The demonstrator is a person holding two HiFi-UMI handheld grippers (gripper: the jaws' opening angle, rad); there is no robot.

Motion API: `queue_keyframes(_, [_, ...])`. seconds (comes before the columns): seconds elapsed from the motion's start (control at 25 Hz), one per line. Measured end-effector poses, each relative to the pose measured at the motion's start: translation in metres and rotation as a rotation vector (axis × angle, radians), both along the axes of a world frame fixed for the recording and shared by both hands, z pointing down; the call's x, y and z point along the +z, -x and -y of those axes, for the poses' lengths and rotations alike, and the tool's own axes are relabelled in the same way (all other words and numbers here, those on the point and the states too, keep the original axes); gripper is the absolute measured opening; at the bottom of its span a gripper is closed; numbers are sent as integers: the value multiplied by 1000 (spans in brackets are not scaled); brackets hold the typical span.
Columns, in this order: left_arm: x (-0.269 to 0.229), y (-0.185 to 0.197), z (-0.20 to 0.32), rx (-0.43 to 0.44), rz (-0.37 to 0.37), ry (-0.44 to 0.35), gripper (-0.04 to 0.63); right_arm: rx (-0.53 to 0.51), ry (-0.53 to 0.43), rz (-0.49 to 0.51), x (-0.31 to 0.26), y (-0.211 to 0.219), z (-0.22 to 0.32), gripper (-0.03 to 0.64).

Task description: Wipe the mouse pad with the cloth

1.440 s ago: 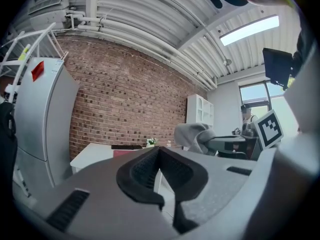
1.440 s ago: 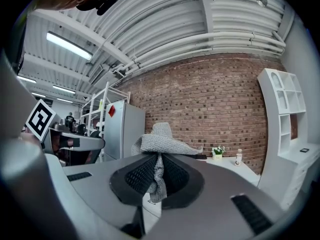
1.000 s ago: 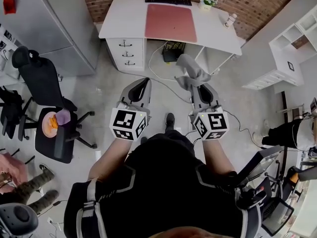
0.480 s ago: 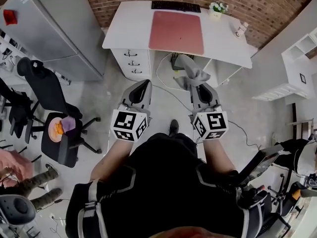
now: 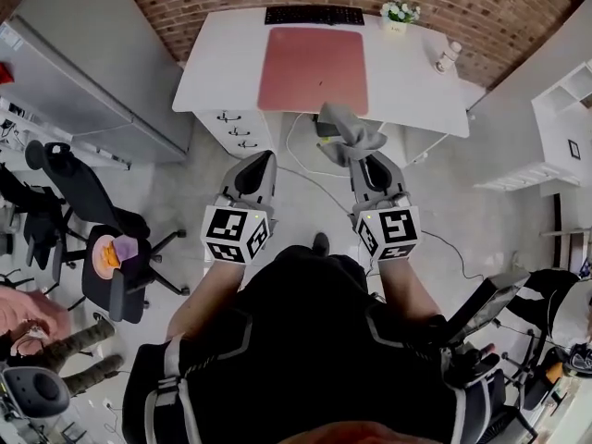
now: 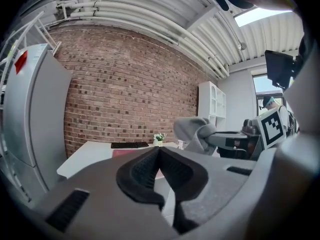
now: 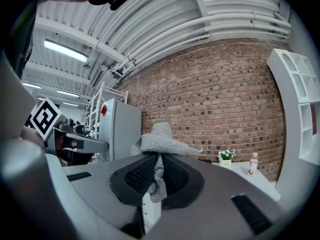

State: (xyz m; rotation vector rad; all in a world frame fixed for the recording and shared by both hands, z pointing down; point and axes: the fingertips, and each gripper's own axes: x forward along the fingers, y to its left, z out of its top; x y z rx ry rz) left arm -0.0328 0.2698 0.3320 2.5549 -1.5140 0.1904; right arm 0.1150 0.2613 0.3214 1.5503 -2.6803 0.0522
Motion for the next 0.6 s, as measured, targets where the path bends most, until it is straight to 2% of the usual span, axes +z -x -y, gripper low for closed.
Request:
queue_keyframes(0.32, [8, -46, 41, -7, 40, 28, 3, -32, 18, 23, 10, -44, 43, 32])
queue_keyframes(0.6, [14, -48, 72, -2, 73, 40, 3, -25, 39, 51, 20, -50, 76, 32])
